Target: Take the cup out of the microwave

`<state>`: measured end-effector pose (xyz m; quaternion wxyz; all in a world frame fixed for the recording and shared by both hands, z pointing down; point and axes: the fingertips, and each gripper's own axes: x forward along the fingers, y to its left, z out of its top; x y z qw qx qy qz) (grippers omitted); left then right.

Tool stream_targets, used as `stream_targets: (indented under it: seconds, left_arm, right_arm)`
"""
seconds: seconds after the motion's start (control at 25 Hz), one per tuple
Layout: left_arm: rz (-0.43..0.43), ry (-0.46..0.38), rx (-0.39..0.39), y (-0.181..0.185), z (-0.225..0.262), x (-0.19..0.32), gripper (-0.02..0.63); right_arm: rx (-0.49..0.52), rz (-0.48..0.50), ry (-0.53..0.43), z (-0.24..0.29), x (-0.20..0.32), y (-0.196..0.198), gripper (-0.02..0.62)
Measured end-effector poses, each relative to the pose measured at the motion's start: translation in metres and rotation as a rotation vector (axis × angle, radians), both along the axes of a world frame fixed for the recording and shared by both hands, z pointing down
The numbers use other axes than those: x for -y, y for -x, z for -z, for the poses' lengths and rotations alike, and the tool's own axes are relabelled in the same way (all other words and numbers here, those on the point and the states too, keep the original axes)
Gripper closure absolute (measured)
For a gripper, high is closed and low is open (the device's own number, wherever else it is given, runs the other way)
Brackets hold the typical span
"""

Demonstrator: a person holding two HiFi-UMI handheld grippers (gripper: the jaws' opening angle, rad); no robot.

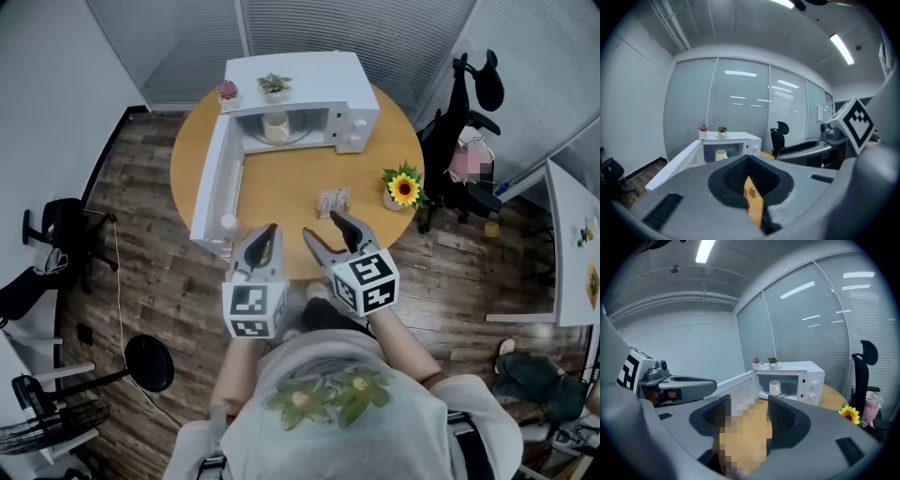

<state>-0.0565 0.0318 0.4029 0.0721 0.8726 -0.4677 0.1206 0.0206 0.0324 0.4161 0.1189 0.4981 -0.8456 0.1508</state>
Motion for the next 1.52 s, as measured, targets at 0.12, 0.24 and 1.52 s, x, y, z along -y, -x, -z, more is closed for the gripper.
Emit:
stream_targets:
  seconds: [0.12, 0.24, 1.52]
  left_arm:
    - [0.005, 0.011, 0.0, -0.005, -0.004, 0.014, 0.603]
    - [0.015, 0.021, 0.002, -0.008, -0.009, 0.029, 0.603]
    - [0.222, 0.161, -0.03, -0.021, -0.061, 0.146, 0.603]
  right_arm:
    - [-0.002, 0.004, 0.013, -0.005, 0.016, -0.005, 0.35]
    - [-0.005, 0.015, 0.027, -0.011, 0.033, -0.009, 0.35]
    - [-0.115, 0.193, 0.108, -0.052, 0.239, -0.027, 0.35]
